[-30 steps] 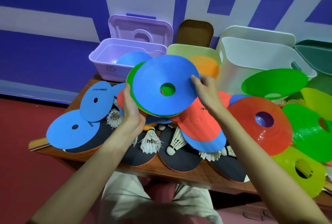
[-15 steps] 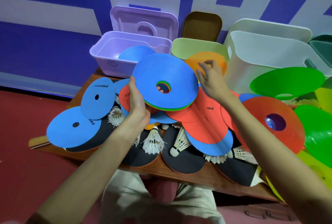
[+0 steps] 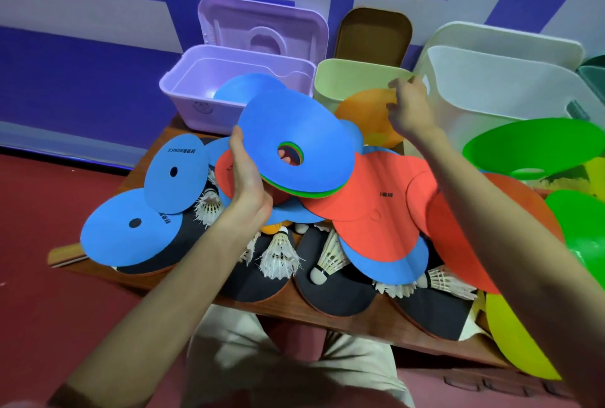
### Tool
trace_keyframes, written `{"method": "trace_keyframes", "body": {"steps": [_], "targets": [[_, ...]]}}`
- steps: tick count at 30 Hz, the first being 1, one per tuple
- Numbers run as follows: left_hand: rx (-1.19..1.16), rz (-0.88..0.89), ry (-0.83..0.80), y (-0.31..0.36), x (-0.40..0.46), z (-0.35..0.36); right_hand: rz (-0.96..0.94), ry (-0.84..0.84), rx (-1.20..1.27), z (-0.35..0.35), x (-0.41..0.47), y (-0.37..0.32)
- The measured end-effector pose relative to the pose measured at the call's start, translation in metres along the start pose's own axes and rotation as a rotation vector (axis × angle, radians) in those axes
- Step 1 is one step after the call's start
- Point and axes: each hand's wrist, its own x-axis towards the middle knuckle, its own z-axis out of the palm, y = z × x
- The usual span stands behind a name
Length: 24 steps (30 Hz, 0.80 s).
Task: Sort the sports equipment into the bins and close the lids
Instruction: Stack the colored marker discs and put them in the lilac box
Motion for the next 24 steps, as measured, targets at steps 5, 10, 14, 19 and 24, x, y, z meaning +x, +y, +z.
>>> {"method": "trace_keyframes", "body": {"steps": [5,10,14,19,24], "targets": [[-0.001,0.007,0.009,0.002,-0.001,0.0,0.004,0.155,0.155,-0.02,-0.017,-0.009],[-0.019,-0.014,0.031,0.001,-0.003,0.0,-0.018,0.34,0.238,-0.047,-0.056,-0.023],[-0.01,-0.042,-0.008,-0.003,-0.005,0.0,-0.174,0.497,0.455,-0.066,-0.093,-0.035],[0.003,-0.095,-0.063,-0.009,-0.009,-0.001,-0.391,0.416,0.543,-0.064,-0.143,-0.046],[-0.049,-0.169,-0.07,-0.02,-0.013,-0.005,-0.53,0.152,0.503,-0.052,-0.18,-0.04]]}}
